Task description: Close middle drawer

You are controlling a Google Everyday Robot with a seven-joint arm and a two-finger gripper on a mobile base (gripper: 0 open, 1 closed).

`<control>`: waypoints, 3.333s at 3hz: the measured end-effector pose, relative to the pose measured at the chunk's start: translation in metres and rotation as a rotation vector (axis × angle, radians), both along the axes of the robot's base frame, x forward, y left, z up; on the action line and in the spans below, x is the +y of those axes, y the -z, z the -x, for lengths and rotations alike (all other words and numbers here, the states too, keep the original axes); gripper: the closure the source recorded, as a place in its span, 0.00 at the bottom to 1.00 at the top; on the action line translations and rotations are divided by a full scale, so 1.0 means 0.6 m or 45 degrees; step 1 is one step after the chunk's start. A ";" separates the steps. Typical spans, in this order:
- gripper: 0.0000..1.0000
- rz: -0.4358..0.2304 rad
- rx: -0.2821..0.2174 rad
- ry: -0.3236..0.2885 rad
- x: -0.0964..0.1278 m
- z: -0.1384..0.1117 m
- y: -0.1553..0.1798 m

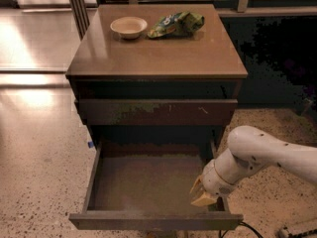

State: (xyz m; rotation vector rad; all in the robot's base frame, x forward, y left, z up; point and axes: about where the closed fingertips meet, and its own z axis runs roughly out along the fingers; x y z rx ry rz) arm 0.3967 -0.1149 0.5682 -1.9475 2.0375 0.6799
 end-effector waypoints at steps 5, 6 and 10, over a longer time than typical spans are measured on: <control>1.00 -0.142 0.079 -0.120 0.017 0.114 0.142; 1.00 -0.157 0.077 -0.166 0.037 0.124 0.190; 1.00 -0.154 -0.018 -0.191 0.080 0.098 0.277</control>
Offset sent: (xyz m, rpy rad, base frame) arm -0.0182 0.0054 -0.0584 0.1032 -0.0088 0.0135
